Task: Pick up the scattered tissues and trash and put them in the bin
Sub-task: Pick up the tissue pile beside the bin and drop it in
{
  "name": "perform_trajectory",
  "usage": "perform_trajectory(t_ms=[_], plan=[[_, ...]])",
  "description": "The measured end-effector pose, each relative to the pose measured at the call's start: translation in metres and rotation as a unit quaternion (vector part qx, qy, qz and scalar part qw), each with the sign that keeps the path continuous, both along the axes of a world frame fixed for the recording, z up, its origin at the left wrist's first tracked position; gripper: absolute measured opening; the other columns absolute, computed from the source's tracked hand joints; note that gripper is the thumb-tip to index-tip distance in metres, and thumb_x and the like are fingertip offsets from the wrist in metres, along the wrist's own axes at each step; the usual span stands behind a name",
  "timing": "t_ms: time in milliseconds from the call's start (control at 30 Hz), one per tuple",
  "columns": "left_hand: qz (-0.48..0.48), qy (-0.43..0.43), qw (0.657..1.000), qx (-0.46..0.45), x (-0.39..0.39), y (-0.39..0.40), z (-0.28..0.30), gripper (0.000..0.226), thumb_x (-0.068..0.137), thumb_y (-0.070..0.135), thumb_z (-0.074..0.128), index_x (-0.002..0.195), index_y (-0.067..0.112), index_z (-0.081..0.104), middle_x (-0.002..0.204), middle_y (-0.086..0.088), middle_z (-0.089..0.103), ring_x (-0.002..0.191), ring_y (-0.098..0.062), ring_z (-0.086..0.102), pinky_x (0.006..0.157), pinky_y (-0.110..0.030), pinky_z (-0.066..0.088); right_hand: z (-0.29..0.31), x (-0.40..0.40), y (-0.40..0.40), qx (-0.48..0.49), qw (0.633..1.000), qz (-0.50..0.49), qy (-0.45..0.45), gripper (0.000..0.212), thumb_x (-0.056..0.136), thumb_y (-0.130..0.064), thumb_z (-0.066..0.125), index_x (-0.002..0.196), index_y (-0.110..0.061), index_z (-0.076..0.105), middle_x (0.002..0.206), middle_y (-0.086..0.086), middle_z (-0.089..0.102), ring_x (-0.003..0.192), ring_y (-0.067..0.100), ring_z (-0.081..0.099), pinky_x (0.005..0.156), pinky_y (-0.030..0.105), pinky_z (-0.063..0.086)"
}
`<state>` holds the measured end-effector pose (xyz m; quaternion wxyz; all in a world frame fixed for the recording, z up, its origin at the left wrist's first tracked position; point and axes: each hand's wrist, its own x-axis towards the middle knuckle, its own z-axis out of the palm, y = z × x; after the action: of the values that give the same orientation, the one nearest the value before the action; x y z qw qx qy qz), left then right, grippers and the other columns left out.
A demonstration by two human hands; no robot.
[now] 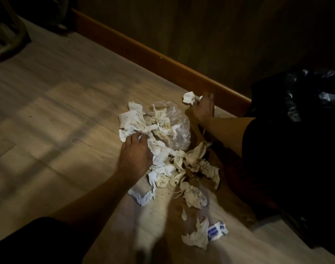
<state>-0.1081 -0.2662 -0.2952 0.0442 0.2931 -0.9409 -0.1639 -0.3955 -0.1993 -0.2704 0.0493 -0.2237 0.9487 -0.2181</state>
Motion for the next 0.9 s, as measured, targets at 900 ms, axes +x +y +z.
perform_trajectory(t_ms=[900], plan=[[-0.076, -0.137, 0.988, -0.009, 0.040, 0.012, 0.033, 0.052, 0.099, 0.047, 0.034, 0.135, 0.011, 0.047, 0.131, -0.020, 0.056, 0.121, -0.040, 0.052, 0.098, -0.046, 0.041, 0.054, 0.116, 0.087, 0.212, 0.952, 0.074, -0.208, 0.027, 0.089, -0.018, 0.065, 0.112, -0.005, 0.066, 0.105, 0.017, 0.063, 0.109, 0.038, 0.062, 0.080, 0.038, 0.045]])
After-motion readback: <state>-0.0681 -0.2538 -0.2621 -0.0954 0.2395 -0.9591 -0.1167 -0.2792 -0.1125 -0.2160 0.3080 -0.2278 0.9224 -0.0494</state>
